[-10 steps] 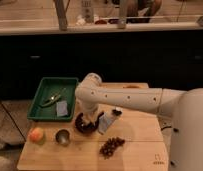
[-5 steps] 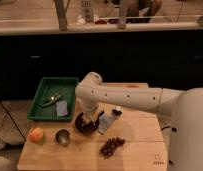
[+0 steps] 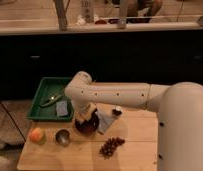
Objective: Wipe purple bowl with eraser
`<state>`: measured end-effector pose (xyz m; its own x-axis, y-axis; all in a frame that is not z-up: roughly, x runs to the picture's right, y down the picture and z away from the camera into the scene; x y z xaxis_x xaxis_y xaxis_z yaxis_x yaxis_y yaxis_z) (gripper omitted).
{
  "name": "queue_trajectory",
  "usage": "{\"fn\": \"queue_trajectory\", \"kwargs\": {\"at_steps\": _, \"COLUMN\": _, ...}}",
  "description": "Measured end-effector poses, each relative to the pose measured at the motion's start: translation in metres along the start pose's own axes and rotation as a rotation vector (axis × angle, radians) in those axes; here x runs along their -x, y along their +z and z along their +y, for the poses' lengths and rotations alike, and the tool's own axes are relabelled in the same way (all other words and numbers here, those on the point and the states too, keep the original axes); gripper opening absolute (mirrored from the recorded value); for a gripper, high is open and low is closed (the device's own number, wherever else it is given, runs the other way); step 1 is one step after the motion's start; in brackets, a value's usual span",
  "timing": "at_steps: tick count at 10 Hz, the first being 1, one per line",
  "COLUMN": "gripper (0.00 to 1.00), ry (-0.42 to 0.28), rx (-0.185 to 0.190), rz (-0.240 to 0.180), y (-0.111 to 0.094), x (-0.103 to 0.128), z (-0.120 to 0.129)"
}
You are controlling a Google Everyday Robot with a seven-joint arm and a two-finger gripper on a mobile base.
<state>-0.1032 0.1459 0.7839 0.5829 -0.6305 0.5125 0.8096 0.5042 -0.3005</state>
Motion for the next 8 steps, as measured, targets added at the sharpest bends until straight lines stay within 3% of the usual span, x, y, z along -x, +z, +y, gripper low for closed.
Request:
{"fn": "queue_trajectory", "kwargs": {"at_steps": 3, "gripper": 0.04, "ry": -0.078, "rx": 0.016, "rz": -0.014, "y": -0.001, "x": 0.024, "z": 0.011}}
{"fn": "queue_trajectory", "kwargs": {"at_steps": 5, "gripper": 0.04, "ry": -0.102, "rx": 0.042, "rz": -0.015, "y": 0.001, "x": 0.036, "z": 0.033}}
{"fn": "queue_trajectory", "kwargs": {"at_steps": 8, "gripper": 0.04, "ry": -0.054, "rx": 0.078, "rz": 0.011, "y": 0.004, "x": 0.013, "z": 0.064}}
